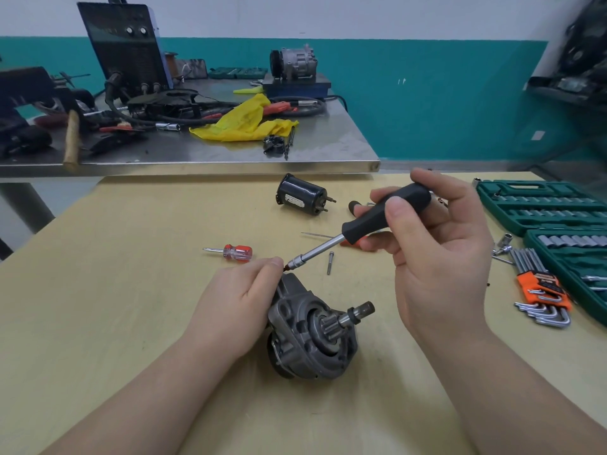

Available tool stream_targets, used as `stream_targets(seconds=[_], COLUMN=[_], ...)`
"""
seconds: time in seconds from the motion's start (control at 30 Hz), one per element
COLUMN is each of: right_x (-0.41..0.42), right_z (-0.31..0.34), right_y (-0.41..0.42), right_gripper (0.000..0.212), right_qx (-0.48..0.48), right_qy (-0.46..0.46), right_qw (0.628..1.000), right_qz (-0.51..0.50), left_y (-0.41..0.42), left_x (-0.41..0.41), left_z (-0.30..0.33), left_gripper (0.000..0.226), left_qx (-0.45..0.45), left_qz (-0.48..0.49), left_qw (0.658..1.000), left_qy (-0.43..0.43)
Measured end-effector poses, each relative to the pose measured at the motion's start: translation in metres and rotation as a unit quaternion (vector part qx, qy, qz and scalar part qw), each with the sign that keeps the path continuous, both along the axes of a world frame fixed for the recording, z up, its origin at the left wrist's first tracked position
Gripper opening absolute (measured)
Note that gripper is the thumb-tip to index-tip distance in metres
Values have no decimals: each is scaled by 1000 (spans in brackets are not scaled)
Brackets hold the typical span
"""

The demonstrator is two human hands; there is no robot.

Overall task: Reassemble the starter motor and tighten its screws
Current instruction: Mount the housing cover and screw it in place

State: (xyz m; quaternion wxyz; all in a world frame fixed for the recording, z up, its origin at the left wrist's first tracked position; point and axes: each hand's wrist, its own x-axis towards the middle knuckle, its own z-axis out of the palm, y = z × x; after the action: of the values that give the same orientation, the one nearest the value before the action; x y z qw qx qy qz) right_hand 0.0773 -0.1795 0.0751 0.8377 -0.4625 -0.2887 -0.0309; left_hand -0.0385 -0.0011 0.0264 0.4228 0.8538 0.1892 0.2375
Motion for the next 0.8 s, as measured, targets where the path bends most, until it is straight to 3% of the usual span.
stream_targets(seconds=[0.2,0.4,0.63,0.8], right_x=[4,5,-1,0], right_z=[-3,-7,6,3], right_y=[1,-1,0,0], right_gripper=[24,49,51,37], right_qx=[-29,-30,6,-37], right_qy=[-8,-25,-18,-37], right_qw=[995,999,995,998], right_qz=[-91,37,97,-34], left_y=[-1,2,3,0], left_x=[0,1,1,1], left_z=[0,-4,-3,-2], left_gripper=[45,45,45,44], left_qx=[7,-31,-45,-22], left_qz=[-3,-4,-9,-10], left_qw=[1000,999,999,1000], left_qy=[3,6,12,1])
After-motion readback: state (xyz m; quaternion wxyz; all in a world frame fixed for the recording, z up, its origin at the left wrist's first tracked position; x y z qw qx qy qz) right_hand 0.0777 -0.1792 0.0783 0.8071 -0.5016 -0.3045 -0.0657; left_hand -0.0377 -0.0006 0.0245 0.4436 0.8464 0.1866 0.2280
